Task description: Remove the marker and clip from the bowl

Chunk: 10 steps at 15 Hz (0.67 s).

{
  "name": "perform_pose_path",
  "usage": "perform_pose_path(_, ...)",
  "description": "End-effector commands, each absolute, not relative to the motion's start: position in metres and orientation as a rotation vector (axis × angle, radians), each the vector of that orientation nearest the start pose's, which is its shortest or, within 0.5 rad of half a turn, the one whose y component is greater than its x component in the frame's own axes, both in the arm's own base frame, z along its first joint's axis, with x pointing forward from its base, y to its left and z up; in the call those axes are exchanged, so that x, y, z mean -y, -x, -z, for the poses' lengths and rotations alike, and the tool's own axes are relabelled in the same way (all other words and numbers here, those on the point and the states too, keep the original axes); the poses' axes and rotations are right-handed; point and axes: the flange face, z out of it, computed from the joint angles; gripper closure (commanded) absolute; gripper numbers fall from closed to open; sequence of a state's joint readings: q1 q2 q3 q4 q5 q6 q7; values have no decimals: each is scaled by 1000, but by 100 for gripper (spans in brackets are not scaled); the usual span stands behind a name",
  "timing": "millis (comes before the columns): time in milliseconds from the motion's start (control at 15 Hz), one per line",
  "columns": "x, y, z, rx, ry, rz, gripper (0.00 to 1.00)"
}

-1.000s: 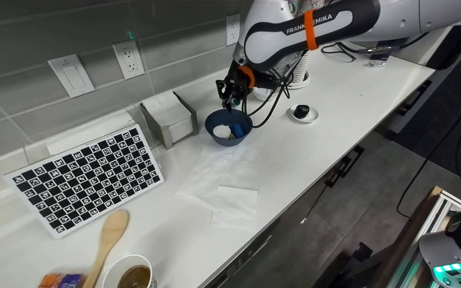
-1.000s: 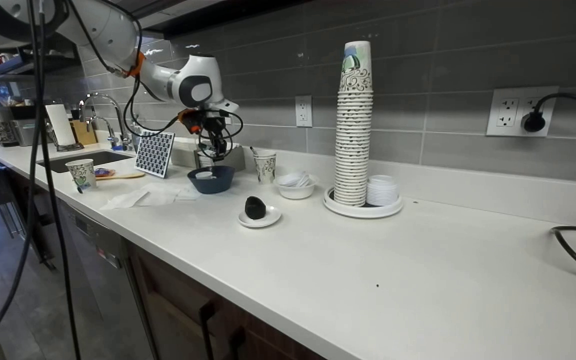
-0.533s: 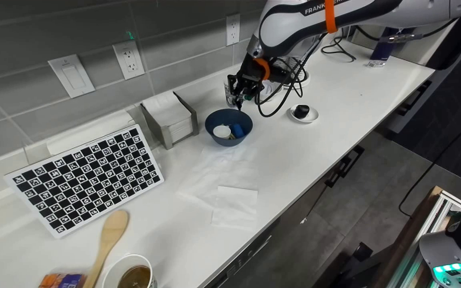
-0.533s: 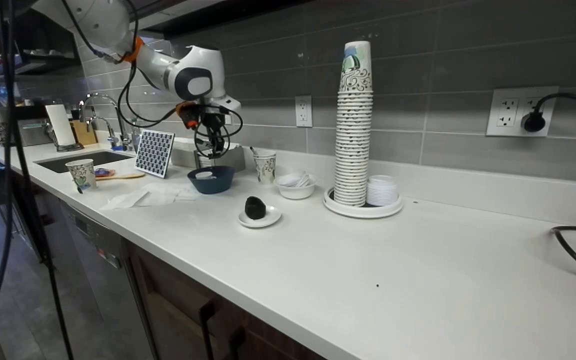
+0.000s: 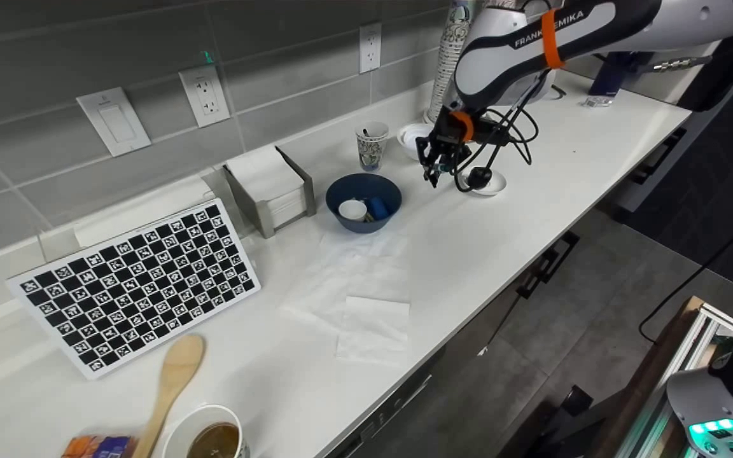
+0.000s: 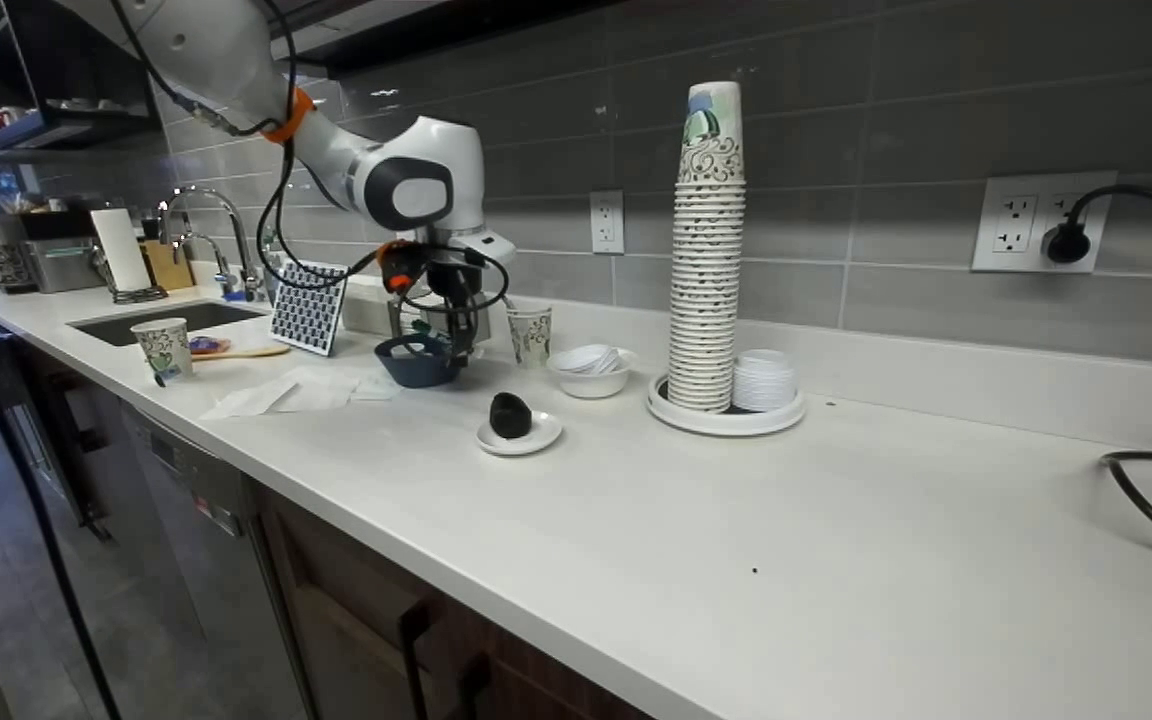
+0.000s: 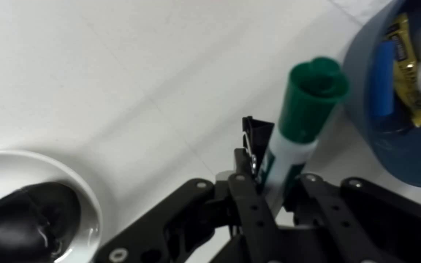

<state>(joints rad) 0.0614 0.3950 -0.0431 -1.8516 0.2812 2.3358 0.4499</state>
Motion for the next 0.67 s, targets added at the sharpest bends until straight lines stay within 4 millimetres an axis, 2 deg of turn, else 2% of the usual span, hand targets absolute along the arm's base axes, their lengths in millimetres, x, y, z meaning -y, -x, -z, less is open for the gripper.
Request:
perform_pose_path(0, -14, -633, -285, -931, 2828, 113, 95)
perform_pose_path(200, -22, -637, -267, -938, 2847, 240, 95)
perform_pose_path(333, -27, -640, -262, -943, 2864, 303, 53)
perform_pose_path(467, -28, -638, -267, -945, 2871, 339, 49)
perform_pose_path(600, -31, -635, -282, -930, 2848, 333, 36)
